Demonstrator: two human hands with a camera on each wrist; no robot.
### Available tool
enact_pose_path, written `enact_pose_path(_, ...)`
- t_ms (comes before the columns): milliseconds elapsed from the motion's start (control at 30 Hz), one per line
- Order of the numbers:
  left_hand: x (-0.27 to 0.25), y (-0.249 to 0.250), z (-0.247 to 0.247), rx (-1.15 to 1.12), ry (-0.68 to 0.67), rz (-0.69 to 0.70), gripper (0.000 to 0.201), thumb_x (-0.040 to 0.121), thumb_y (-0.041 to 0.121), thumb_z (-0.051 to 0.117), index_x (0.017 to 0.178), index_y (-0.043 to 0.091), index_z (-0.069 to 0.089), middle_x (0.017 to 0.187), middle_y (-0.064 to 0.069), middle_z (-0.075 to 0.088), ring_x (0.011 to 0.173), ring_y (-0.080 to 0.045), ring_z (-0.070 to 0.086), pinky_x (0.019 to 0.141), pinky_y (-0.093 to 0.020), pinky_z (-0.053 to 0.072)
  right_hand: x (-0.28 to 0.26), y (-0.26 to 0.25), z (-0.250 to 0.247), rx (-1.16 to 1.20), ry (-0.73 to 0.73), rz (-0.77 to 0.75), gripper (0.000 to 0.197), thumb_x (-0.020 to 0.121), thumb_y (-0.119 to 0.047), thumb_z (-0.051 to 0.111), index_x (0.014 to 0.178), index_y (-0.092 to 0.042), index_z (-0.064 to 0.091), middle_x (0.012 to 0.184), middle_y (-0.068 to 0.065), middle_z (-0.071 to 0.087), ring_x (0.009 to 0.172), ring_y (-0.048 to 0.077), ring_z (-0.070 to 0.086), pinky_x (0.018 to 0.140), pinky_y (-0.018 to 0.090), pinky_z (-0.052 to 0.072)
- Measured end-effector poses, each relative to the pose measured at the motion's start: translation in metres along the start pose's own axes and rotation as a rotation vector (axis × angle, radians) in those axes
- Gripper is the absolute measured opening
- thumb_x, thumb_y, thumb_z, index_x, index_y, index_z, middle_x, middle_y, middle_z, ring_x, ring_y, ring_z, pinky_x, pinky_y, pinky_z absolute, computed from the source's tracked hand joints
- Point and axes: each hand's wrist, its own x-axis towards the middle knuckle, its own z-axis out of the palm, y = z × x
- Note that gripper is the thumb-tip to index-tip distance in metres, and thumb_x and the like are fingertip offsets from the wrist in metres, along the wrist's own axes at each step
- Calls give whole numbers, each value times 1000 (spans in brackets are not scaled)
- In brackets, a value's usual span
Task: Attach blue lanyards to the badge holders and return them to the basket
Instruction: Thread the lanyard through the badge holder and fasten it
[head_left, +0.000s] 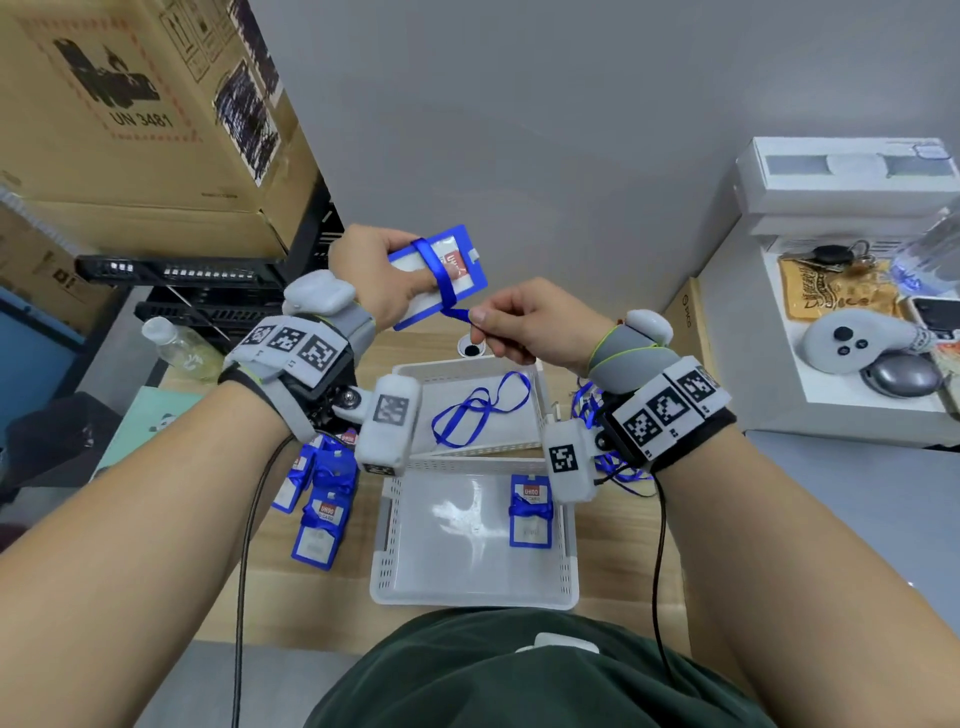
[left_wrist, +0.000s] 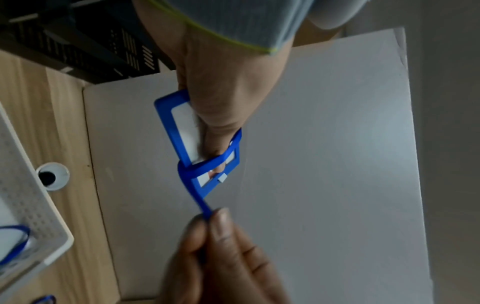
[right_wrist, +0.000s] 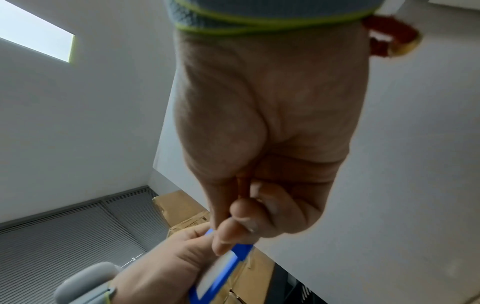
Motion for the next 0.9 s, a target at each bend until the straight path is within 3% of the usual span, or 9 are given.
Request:
enact_pose_path(233,-10,13,4,256,-141,145,18,68,35,78,83,26,74,69,-1,67,72,-23,62,65,-29,48,8,-13,6,-15,139,-103,22,94,-18,61,77,-5,68,65,5,65,55,18,53,51,30,44)
enact_pose_path(367,-14,17,6,216,-293,190,31,76,26,70,107,27,73,89,-1,72,86,-21,63,75,-27,48,12,-10,5,-13,228,-82,19,91,-17,64,80,-2,67,61,4,66,53,18,55,48,28,44)
enact_pose_path(500,-10,12,7,210,-415,184,55,86,27,64,139,21,50,131,-1,61,117,-20,57,99,-33,45,13,-7,0,-68,298,-71,21,89,-22,68,75,-6,68,60,6,67,50,15,56,51,23,42)
enact_pose_path(533,-10,14,7,197,-445,182,56,85,25,65,138,19,50,131,-2,60,116,-21,58,99,-36,46,13,-6,-1,-86,313,-66,21,88,-23,69,74,-8,68,57,3,66,47,11,55,52,21,41)
enact_pose_path(600,-12,18,6,131,-517,209,46,78,19,68,123,17,59,112,-6,68,97,-25,64,85,-41,53,11,-8,-3,-122,339,-58,19,87,-23,71,74,-9,68,53,-2,64,43,5,53,53,17,40)
enact_pose_path(667,-14,22,5,82,-559,221,38,73,15,72,110,16,62,95,-8,70,78,-24,63,70,-36,54,11,-9,-3,-139,348,-59,19,86,-24,72,75,-8,69,55,0,65,43,4,54,55,17,41)
enact_pose_path(733,-14,23,6,52,-559,233,34,76,17,76,106,14,63,91,-8,69,70,-17,59,64,-27,49,11,-11,-3,-136,351,-61,18,85,-24,72,76,-8,71,57,2,67,44,4,55,56,18,42)
enact_pose_path(800,-14,21,8,50,-548,250,28,81,16,73,107,13,63,93,-7,70,74,-18,59,68,-26,48,10,-11,-5,-136,356,-64,17,85,-24,73,77,-8,72,56,-1,66,44,4,54,56,16,41)
enact_pose_path(900,-15,19,8,33,-521,244,26,86,11,64,112,12,64,98,-10,70,87,-26,64,78,-36,51,7,-11,-9,-132,349,-83,14,86,-22,73,76,-13,74,50,-10,62,42,0,51,52,11,39)
